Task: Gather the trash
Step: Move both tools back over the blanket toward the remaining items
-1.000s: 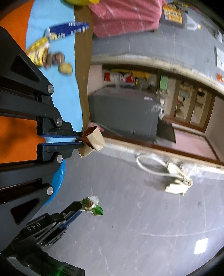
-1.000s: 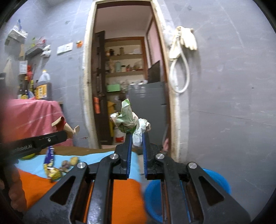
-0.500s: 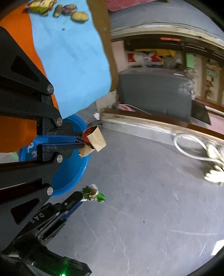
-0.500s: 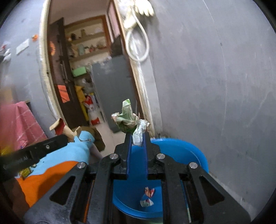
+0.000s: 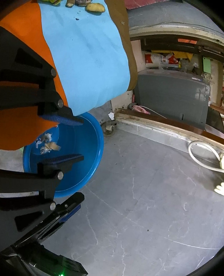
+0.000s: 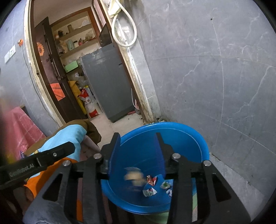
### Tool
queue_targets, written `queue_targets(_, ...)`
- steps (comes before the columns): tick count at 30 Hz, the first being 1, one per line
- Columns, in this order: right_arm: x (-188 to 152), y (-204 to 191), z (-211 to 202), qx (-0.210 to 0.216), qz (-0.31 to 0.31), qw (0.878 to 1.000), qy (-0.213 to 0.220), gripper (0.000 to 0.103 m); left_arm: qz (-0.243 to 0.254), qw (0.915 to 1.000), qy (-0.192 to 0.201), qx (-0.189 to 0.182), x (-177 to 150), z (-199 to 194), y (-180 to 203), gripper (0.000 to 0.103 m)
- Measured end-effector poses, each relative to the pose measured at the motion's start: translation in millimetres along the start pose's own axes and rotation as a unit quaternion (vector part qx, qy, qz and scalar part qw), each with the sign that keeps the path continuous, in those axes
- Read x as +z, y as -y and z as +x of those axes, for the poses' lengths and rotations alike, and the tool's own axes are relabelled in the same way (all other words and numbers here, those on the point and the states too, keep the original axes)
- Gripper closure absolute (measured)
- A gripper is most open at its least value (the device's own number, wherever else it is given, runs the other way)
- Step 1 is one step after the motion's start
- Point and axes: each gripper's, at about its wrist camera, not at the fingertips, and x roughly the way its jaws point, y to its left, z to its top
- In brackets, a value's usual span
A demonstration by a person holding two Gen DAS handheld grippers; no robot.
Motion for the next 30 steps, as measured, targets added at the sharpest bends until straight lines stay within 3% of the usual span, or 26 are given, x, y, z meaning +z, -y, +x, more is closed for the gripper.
queue_targets(9,2,-19,-14,0.005,-0.023,0.999,0.045,0.022,0.0,0.9979,0.055,0.034,2,-43,-19,0.054)
queue_targets(14,3,-33,-25,0.019,-0.034,0.996,0.08,0.001,-0.003,0.9948,0.082,0.06,0,-69,-33,0.042)
queue_targets(16,3,-42,-32,0.026,-0.044,0.994,0.102,0.0,-0.005,0.9928,0.096,0.072,-1,-81,-40,0.03)
queue_targets(17,2,-45,-34,0.029,-0.047,0.993,0.108,0.0,-0.006,0.9912,0.105,0.08,-1,-88,-43,0.017)
queue_targets(18,1,-50,-38,0.034,-0.052,0.991,0.118,0.0,-0.007,0.9889,0.118,0.09,-3,-96,-46,0.01)
queue_targets(24,-4,-77,-53,0.065,-0.075,0.983,0.157,0.0,-0.004,0.975,0.177,0.134,-13,-137,-65,0.003)
queue_targets(30,-11,-106,-66,0.094,-0.099,0.972,0.191,0.0,-0.012,0.9597,0.222,0.172,-27,-172,-84,0.002)
